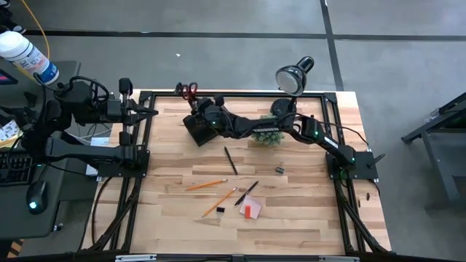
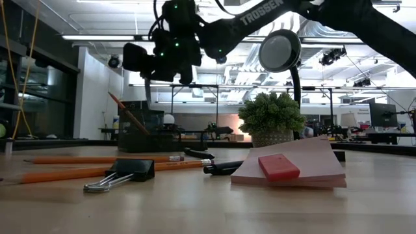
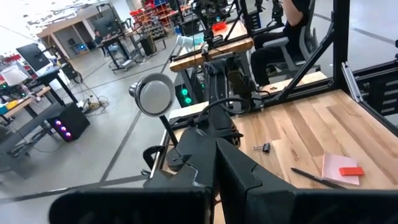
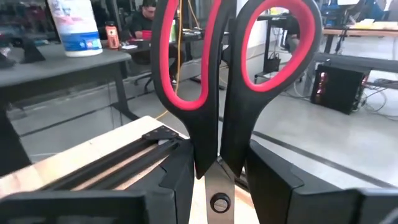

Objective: Pick and place office supplies into organizer

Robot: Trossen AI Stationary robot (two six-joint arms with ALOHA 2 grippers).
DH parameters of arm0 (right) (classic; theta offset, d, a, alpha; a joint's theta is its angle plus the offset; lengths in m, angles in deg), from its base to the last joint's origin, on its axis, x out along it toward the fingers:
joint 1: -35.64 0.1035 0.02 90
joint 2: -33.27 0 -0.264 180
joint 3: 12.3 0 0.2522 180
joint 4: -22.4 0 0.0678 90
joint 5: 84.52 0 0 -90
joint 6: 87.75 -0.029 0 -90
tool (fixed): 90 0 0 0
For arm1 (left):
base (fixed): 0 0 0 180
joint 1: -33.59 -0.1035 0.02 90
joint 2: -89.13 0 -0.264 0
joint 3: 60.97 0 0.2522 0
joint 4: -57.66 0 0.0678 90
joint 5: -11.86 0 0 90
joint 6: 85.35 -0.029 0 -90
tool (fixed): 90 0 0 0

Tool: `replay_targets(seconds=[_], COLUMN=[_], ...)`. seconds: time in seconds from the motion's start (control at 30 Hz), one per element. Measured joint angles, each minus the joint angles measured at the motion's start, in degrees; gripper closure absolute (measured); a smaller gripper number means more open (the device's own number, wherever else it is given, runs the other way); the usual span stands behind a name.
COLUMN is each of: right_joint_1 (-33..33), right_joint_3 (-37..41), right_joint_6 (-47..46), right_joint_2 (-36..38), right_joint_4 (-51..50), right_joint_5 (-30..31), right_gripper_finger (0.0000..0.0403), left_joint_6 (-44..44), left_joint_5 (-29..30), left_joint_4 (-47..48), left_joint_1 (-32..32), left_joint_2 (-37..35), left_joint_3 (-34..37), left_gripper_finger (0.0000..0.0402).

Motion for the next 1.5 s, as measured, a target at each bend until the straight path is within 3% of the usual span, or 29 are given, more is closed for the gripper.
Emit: replay_targets(seconds=[0.8,0.93,1.2,1.5], right_joint_1=[-0.24,-0.24,-0.22,-0.22], right_joint_3=[0.02,0.02,0.02,-0.02], right_joint_6=[5.18,7.01,7.91,7.43], right_joint_2=[-2.58,-2.58,-2.58,-2.56], right_joint_4=[-2.16,-2.33,-2.58,-4.76], right_joint_5=[-8.34,-11.43,-11.87,-11.82], right_gripper_finger=[0.0283,0.027,0.0229,0.0231], left_joint_6=[-1.95,-2.27,-2.97,-2.99], left_joint_5=[0.0,0.0,-0.02,0.0], left_joint_4=[0.13,0.12,0.11,0.15], left_joint_1=[-0.02,0.0,0.0,0.0], left_joint_2=[0.0,0.0,0.0,0.0], left_joint_3=[0.0,0.0,0.0,0.0], left_gripper_finger=[0.0401,0.0401,0.0401,0.0401])
